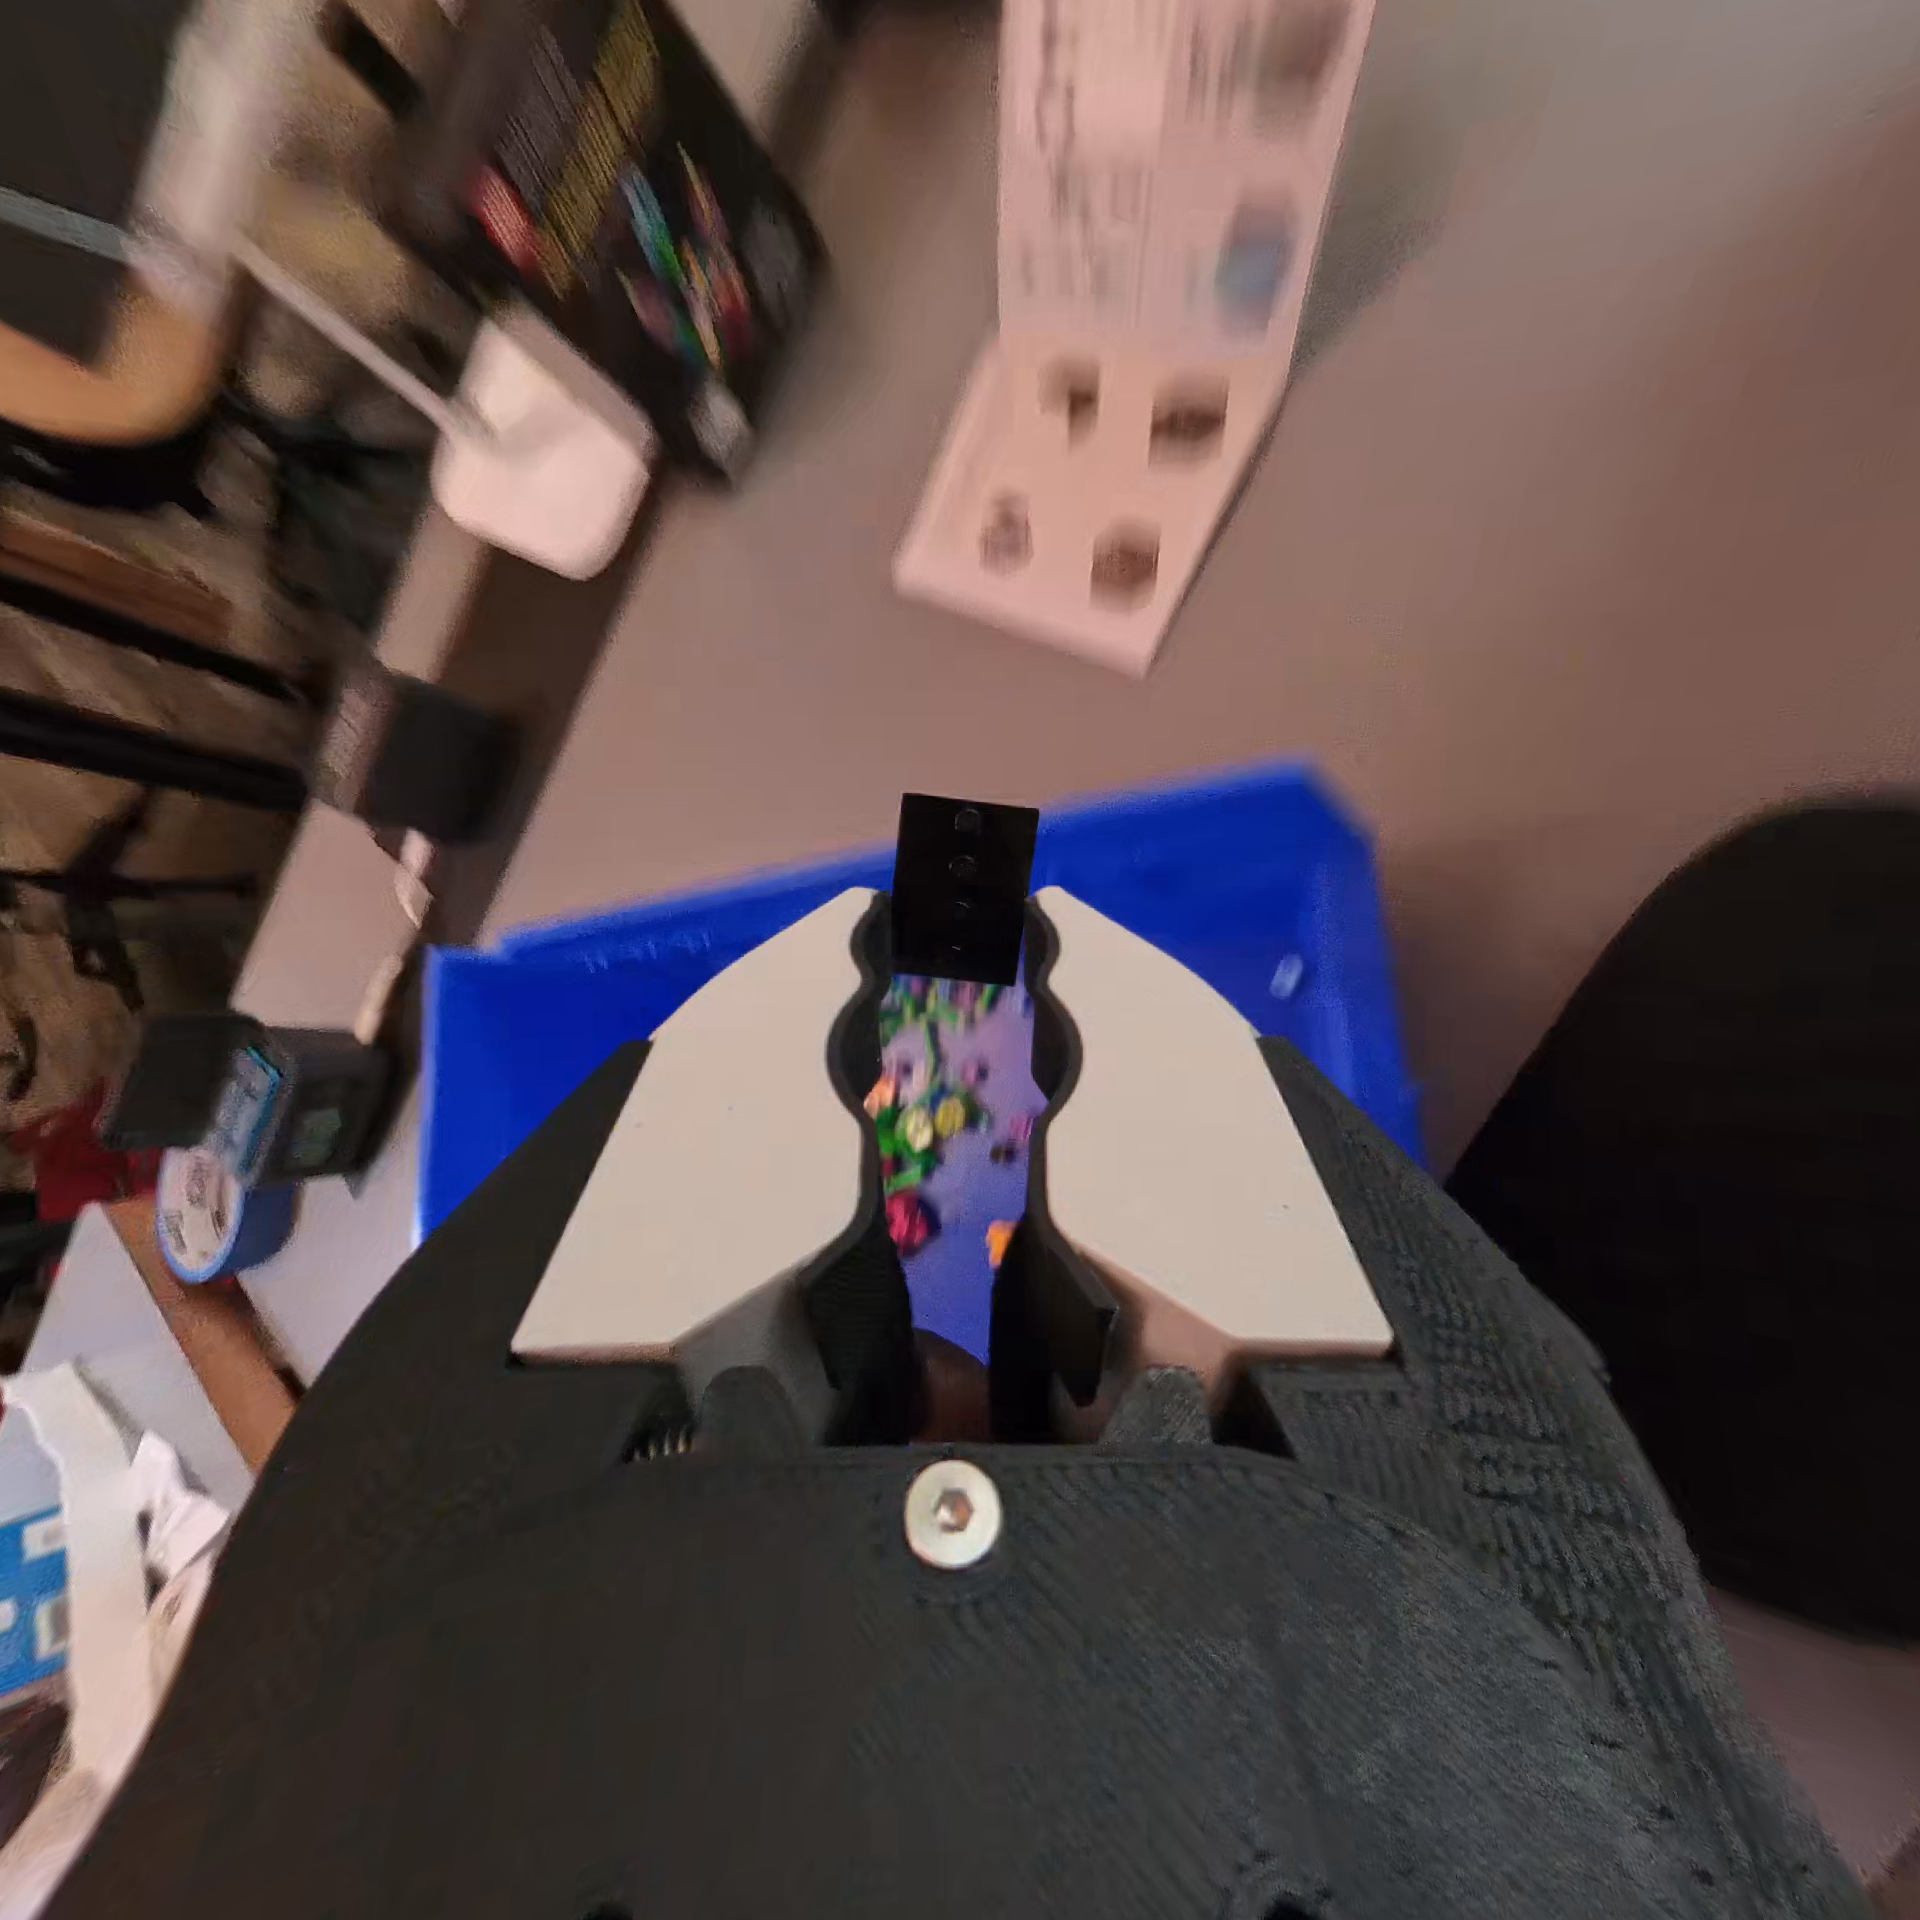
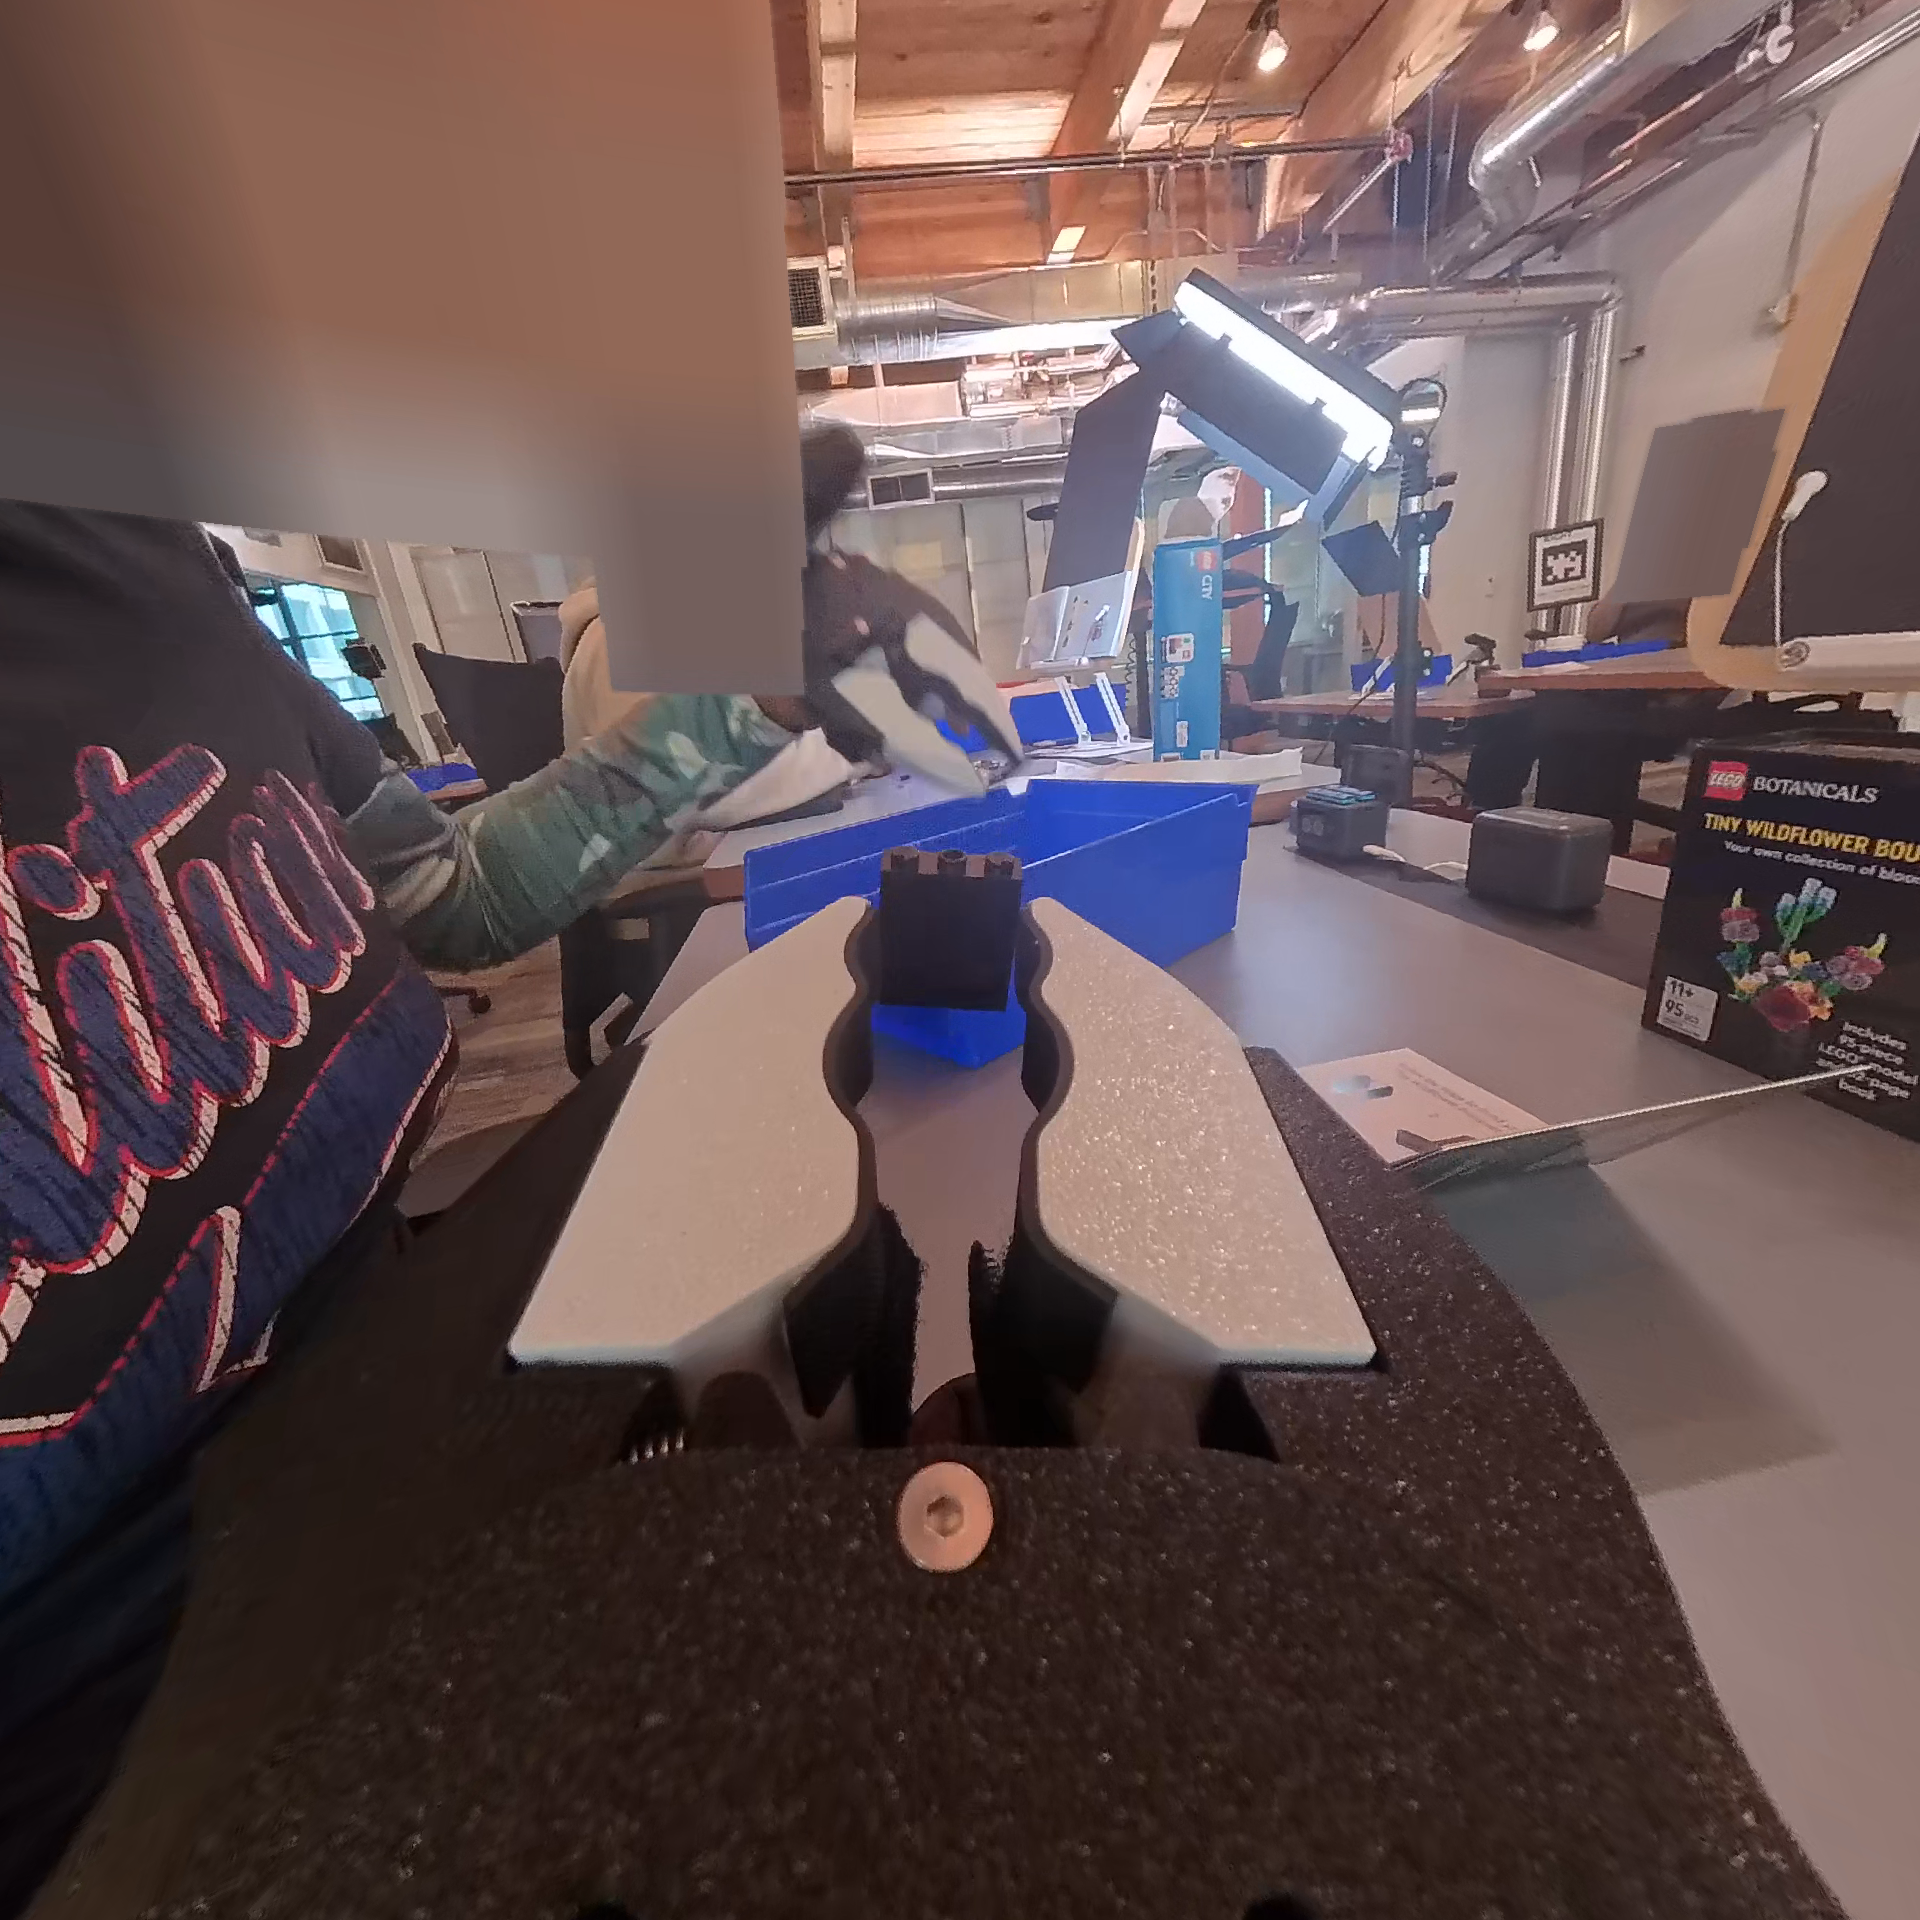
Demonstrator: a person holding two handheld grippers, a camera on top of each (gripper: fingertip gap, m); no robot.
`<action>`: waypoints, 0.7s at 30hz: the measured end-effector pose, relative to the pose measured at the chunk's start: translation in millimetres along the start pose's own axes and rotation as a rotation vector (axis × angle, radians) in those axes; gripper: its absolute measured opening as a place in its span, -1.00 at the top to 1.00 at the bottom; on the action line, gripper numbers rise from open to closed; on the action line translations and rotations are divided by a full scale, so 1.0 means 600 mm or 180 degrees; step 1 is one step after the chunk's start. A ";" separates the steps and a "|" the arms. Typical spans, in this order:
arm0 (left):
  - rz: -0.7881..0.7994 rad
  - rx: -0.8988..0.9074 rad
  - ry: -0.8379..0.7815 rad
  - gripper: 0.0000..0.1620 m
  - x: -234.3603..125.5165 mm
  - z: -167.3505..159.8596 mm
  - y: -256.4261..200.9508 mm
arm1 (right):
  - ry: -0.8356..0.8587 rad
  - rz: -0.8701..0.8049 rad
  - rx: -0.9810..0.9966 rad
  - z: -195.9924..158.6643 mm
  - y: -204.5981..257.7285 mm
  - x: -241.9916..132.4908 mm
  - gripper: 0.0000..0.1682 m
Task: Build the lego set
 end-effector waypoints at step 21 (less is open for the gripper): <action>-0.1759 0.0097 0.0142 0.70 0.213 0.137 -0.308 | 0.0819 0.0034 -0.0404 -0.055 0.012 0.022 0.70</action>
Point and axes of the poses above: each gripper's, where its closed fingertips meet, x out along the fingers, z out of its top, y = z × x across the jaws, the point moved 3 cm from there along -x, back along the fingers
